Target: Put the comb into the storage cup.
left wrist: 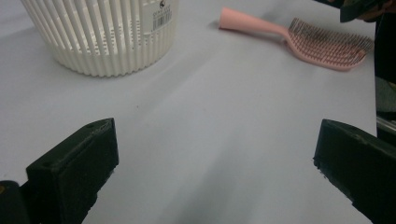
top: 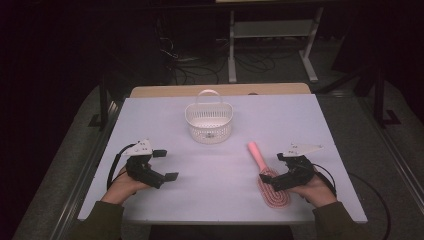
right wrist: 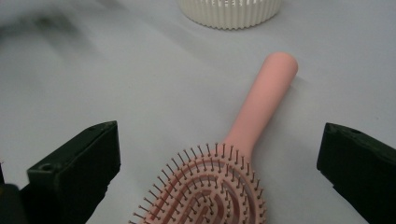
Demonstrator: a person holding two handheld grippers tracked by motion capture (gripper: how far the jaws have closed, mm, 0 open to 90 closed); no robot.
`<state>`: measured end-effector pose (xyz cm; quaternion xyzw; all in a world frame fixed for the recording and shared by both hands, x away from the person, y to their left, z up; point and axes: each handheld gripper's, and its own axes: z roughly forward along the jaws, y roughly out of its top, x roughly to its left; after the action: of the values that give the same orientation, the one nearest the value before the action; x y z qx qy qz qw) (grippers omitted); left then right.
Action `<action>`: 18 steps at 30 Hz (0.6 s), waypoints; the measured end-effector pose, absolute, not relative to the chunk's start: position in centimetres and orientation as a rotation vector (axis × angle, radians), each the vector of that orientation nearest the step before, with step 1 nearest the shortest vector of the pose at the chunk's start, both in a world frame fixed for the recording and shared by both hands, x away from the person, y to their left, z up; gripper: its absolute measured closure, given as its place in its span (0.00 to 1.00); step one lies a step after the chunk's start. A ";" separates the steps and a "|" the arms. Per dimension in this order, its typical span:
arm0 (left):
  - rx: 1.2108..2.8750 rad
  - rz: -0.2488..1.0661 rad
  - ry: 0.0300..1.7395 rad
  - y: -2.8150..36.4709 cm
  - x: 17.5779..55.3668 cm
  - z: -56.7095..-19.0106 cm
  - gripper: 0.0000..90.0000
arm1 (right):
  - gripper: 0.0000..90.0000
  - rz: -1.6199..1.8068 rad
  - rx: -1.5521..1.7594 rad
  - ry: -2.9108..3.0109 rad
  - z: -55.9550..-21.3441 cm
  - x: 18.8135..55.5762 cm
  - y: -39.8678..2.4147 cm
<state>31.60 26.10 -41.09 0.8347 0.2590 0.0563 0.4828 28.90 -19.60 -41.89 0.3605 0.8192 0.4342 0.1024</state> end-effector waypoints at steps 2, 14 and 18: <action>2.031 0.133 0.625 25.9 31.7 -41.1 0.00 | 0.00 1.273 1.065 2.418 -41.8 28.8 -19.6; 2.039 0.135 0.622 25.9 31.6 -41.1 0.00 | 0.00 1.278 1.035 2.427 -41.0 29.2 -19.2; 2.038 0.136 0.625 25.9 31.5 -41.1 0.00 | 0.00 1.273 1.034 2.432 -40.9 29.4 -19.1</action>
<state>31.55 25.92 -41.13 0.8360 0.2564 0.0559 0.4820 29.36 -19.09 -40.85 0.3506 0.8246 0.4316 0.1041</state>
